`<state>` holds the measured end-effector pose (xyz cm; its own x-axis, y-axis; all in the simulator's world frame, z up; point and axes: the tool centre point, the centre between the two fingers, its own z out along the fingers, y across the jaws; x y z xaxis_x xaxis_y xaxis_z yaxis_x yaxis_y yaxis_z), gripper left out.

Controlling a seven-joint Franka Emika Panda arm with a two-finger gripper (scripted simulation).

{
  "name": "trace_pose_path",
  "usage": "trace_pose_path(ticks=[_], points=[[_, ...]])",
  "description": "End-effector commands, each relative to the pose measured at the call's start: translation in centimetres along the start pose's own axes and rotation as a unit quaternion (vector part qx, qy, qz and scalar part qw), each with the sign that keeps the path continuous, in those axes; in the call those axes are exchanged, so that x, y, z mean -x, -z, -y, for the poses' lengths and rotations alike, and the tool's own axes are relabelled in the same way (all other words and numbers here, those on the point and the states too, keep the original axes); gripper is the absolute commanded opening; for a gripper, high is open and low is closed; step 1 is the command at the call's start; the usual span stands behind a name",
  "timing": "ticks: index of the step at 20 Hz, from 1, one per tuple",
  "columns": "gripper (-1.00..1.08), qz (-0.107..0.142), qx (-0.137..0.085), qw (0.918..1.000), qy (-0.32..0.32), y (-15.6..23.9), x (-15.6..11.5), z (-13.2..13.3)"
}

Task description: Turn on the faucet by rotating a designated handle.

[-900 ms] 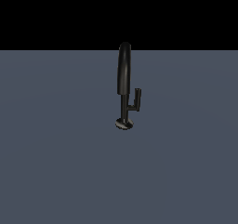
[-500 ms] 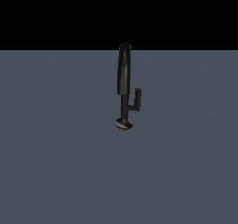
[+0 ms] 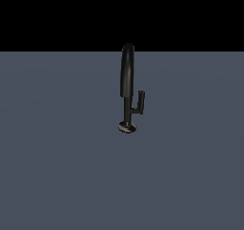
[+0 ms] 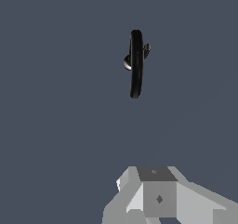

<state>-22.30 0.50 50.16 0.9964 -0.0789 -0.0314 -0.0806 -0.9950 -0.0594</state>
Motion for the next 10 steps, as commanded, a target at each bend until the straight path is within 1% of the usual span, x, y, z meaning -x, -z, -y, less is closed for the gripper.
trace_pose_path(ticks=[1,6,10], points=[[-1.00,0.014,-0.013,0.9997,-0.015,-0.2,-1.2,0.0],[-1.00,0.048,-0.046,0.9965,-0.052,-0.9,-4.1,-0.2],[-1.00,0.076,-0.074,0.9910,-0.082,-1.6,-6.5,-0.5]])
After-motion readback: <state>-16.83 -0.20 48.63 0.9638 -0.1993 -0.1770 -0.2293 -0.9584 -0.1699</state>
